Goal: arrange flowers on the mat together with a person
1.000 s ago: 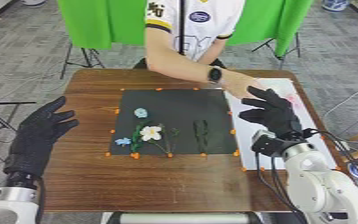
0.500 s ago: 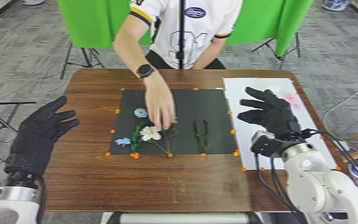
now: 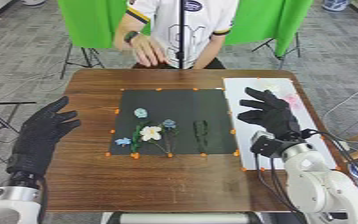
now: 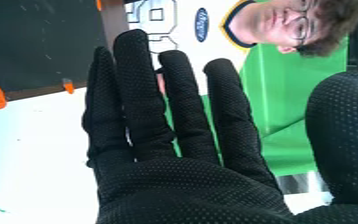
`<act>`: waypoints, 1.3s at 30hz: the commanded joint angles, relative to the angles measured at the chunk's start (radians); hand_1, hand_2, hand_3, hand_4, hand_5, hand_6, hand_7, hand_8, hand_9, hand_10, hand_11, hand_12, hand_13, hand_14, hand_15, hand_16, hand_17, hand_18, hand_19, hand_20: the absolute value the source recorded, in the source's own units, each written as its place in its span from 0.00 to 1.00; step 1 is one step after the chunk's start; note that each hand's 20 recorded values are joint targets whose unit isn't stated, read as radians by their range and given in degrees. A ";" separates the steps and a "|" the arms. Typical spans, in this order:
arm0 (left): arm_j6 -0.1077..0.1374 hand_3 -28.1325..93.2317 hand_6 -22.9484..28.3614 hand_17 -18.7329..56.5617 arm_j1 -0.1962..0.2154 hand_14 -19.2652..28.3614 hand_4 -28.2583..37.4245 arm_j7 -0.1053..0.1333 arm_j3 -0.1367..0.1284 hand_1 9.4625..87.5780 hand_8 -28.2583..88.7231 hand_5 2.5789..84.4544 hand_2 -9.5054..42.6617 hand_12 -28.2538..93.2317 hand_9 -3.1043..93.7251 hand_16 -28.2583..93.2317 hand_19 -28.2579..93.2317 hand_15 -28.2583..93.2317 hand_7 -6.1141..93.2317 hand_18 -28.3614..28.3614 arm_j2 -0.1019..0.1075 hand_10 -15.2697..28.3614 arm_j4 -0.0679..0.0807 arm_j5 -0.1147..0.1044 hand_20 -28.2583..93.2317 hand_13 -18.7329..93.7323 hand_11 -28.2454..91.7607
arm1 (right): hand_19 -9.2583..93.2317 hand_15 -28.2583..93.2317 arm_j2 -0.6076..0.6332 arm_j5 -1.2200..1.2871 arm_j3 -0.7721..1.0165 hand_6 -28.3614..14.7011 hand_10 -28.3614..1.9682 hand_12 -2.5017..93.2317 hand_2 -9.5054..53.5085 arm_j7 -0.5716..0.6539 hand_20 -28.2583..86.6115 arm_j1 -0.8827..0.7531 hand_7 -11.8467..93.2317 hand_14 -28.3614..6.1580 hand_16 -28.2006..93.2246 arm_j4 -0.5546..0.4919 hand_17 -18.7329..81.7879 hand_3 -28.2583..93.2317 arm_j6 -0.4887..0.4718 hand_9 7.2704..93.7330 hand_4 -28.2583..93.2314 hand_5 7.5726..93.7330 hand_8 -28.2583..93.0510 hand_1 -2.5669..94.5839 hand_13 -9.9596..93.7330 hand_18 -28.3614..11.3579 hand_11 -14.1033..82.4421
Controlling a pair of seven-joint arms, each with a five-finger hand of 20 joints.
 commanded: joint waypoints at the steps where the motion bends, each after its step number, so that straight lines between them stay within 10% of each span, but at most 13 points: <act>1: 0.004 0.89 0.59 0.14 0.001 0.94 0.02 -0.017 0.006 0.19 0.14 0.38 0.27 0.31 0.36 0.13 0.68 0.75 0.24 0.90 -0.002 0.78 0.004 0.002 0.30 0.37 0.52 | 0.70 0.68 -0.001 -0.029 -0.004 0.62 0.37 0.17 0.24 0.005 0.36 -0.003 0.25 0.20 0.30 -0.001 0.38 0.85 0.002 0.50 0.03 0.46 0.14 0.23 0.54 0.05 0.33; 21: 0.010 0.90 0.59 0.14 0.009 0.94 0.02 -0.006 0.012 0.19 0.14 0.38 0.27 0.31 0.36 0.13 0.68 0.75 0.24 0.90 0.007 0.78 0.002 -0.001 0.30 0.37 0.52 | 0.74 0.71 0.082 -0.236 -0.023 0.62 0.37 0.17 0.23 0.077 0.37 0.069 0.26 0.23 0.31 0.029 0.40 0.85 0.077 0.50 0.03 0.46 0.14 0.26 0.55 0.06 0.33; 39: 0.028 0.89 0.59 0.14 0.024 0.94 0.02 0.024 0.018 0.20 0.14 0.38 0.28 0.31 0.36 0.13 0.68 0.75 0.24 0.90 0.016 0.78 -0.004 -0.011 0.30 0.37 0.52 | 0.85 0.82 0.290 -1.118 -0.291 0.62 0.35 0.18 0.14 0.588 0.29 0.460 0.26 0.35 0.29 0.312 0.47 0.85 -0.005 0.35 0.04 0.35 0.14 0.30 0.59 0.15 0.30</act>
